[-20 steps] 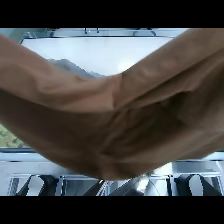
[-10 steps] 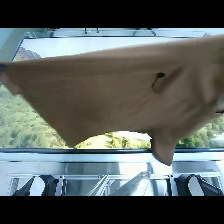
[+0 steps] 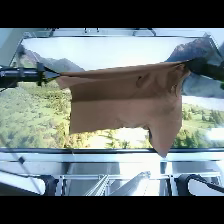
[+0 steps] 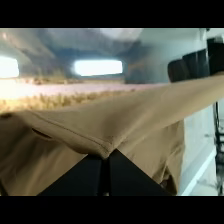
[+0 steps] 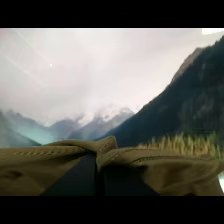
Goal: Fold the shirts.
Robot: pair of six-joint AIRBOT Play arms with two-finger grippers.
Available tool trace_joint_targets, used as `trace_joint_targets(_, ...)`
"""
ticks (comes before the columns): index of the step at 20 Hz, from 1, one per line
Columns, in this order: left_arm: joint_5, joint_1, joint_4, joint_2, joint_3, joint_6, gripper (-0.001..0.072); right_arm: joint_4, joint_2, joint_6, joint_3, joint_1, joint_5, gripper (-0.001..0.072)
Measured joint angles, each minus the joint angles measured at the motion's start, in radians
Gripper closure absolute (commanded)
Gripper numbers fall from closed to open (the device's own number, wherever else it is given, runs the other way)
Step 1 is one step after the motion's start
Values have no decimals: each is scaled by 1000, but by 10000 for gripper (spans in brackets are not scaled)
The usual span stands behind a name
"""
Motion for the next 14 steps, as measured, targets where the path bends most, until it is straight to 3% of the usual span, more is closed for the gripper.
trace_joint_targets(3,-70,-36,8,-128,171,-23,697,82,-38,-84,-1,7,-22,690)
trace_joint_targets(6,-171,-61,11,-107,254,-46,697,119,13,-101,-1,1,37,690)
trace_joint_targets(11,-298,-129,-15,161,204,-21,687,97,272,-31,-1,-35,204,690)
trace_joint_targets(14,-353,-142,-179,431,117,58,684,63,546,22,-1,-103,230,690)
